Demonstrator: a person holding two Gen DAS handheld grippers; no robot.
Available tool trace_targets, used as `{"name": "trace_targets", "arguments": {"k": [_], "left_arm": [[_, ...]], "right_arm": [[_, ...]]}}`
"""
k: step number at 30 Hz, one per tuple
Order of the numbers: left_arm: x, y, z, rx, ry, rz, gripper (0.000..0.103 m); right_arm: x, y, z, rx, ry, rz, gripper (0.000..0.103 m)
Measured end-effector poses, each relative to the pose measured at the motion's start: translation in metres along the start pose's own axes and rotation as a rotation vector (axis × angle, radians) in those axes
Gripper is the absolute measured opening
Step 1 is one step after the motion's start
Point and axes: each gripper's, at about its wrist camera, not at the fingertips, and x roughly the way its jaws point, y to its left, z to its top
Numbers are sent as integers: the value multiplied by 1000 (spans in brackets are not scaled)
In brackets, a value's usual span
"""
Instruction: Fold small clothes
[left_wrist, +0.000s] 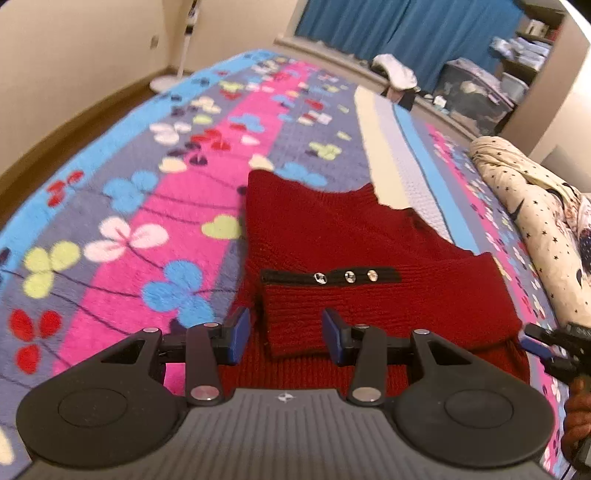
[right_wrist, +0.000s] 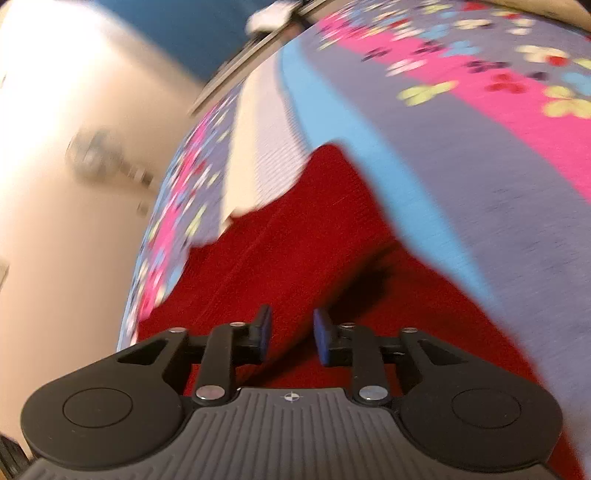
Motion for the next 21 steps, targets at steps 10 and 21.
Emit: {"name": "trace_targets", "arguments": {"k": [10,21], "left_arm": [[51,-4,3,64,27,45,22],[7,-45,27,296,-401,100,1]], "right_arm": [[25,-42,9,214,5,19,46],[26,-30,9,290,-66,15,13]]}}
